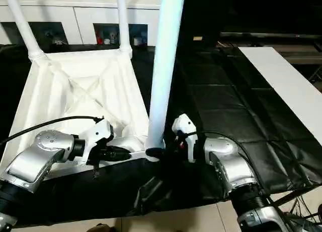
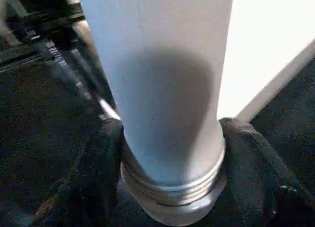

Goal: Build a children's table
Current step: Rotate leg to tighten

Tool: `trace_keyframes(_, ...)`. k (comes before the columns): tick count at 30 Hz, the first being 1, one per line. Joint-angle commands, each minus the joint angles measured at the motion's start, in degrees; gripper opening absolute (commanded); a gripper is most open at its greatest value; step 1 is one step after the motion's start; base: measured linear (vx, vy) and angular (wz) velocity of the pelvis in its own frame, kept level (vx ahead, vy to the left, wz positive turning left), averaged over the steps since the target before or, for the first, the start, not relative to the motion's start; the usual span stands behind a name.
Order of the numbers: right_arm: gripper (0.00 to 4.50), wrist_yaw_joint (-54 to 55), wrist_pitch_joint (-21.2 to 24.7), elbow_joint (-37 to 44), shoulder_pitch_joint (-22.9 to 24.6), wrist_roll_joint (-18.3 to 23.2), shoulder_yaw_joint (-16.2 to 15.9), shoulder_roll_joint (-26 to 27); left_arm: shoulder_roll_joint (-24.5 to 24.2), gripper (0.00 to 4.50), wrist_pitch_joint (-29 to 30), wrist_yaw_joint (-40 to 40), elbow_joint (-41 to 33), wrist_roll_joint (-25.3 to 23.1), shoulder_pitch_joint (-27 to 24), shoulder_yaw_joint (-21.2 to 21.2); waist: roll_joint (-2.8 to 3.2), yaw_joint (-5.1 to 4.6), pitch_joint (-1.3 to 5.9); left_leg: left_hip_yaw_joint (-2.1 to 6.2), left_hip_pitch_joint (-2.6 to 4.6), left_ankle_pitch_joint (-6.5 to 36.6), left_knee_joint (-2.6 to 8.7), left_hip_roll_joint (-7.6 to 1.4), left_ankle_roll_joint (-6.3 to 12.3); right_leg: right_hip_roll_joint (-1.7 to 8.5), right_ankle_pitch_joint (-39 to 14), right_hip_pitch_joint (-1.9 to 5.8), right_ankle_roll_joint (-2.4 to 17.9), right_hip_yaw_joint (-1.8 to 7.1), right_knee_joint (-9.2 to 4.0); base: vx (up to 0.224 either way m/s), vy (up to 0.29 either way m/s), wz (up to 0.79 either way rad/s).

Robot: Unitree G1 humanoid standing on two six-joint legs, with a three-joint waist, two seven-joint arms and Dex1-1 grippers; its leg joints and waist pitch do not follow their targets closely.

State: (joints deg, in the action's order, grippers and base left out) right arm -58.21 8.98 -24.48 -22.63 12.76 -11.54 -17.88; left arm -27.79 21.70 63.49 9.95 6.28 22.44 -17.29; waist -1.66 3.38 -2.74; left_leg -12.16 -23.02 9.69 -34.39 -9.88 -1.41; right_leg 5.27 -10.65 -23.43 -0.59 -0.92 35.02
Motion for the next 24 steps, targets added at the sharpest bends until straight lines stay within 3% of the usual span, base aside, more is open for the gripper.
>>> trace_keyframes(1,2.67,7.0,-1.3,-3.5,-1.8,-2.4,1.5,1.4,2.3,0.00,-0.3,-2.2,-0.3,-0.5,2.1,-0.6,0.24,-0.28,3.51,1.75,2.13,16.0,4.80,-3.12,-0.48,2.43,-11.8,1.65,12.1,1.32,-3.88,0.000,0.000,0.00)
trace_keyframes(4,2.66,15.2,-1.8,-7.3,-2.5,-4.8,2.1,4.1,6.0,0.00,1.0,-7.4,2.4,-1.6,2.8,-0.3,0.04,-0.85,3.36,1.92,2.17,18.9,5.00,-3.04,-2.27,2.51,-16.6,1.42,10.7,1.35,-4.38,0.000,0.000,0.00)
trace_keyframes(7,2.65,22.3,-0.8,-9.4,-3.0,-5.9,2.9,7.0,9.3,0.00,2.6,-11.9,4.4,-2.9,4.1,-0.5,-0.06,-1.17,3.29,1.96,2.15,19.4,4.99,-2.99,-2.35,2.53,-17.8,1.27,10.1,1.45,-4.60,0.000,0.000,0.00)
trace_keyframes(10,2.65,32.8,1.0,-13.0,-4.8,-9.7,2.6,9.6,13.8,0.00,4.9,-18.9,8.1,-4.5,6.8,0.1,-0.02,-1.48,3.32,2.15,2.22,20.4,4.99,-2.87,-2.86,2.55,-20.4,1.14,9.3,1.33,-4.88,0.000,0.000,0.00)
trace_keyframes(12,2.64,43.6,3.5,-17.9,-7.8,-11.3,3.7,13.0,19.5,0.00,7.4,-28.2,13.0,-5.5,10.0,2.4,-0.01,-1.78,3.08,2.17,2.39,22.2,4.99,-2.69,-3.37,2.36,-22.3,0.81,8.7,1.28,-5.20,0.000,0.000,0.00)
trace_keyframes(15,2.64,52.0,3.3,-23.5,-12.4,-11.1,5.4,17.4,24.2,0.00,3.7,-37.2,19.8,-7.3,13.7,4.1,0.17,-1.88,3.16,2.43,3.07,25.7,4.73,-2.53,-4.18,2.60,-27.3,0.23,7.0,1.17,-5.97,0.000,0.000,0.00)
trace_keyframes(17,2.64,53.1,2.3,-25.1,-13.8,-10.2,6.6,18.5,24.4,0.00,2.3,-38.3,21.2,-8.3,14.4,3.9,0.02,-1.72,3.46,2.46,2.38,23.9,4.99,-2.62,-3.31,2.53,-23.0,0.78,6.2,1.18,-5.71,0.000,0.000,0.00)
trace_keyframes(19,2.64,51.7,1.0,-25.3,-14.5,-8.4,7.9,19.7,24.0,0.00,2.3,-37.2,20.9,-8.6,14.2,3.6,-0.06,-1.50,3.61,2.25,2.01,21.2,4.97,-2.65,-2.01,2.45,-17.9,1.15,7.0,1.22,-5.20,0.000,0.000,0.00)
trace_keyframes(21,2.64,48.2,0.0,-24.1,-14.3,-7.8,7.5,19.9,23.1,0.00,2.2,-35.8,19.9,-8.7,13.7,3.2,-0.15,-1.37,3.62,2.13,1.96,20.0,4.90,-2.68,-1.42,2.49,-16.4,1.21,7.5,1.22,-5.02,0.000,0.000,0.00)
trace_keyframes(23,3.34,45.5,-1.9,-22.0,-13.6,-9.0,5.7,19.1,22.0,0.00,2.3,-33.9,18.7,-8.9,13.0,2.7,-0.12,-1.34,3.62,2.00,1.75,18.7,4.90,-2.72,-0.67,2.45,-15.1,1.41,8.2,1.20,-4.89,0.000,0.000,0.00)
trace_keyframes(24,3.34,45.0,-2.2,-20.0,-13.0,-9.0,5.7,18.3,20.8,0.00,2.3,-31.9,17.3,-8.5,12.2,2.4,-0.13,-1.25,3.61,1.99,1.81,18.6,4.86,-2.75,-0.57,2.48,-14.9,1.43,8.3,1.20,-4.88,0.000,0.000,0.00)
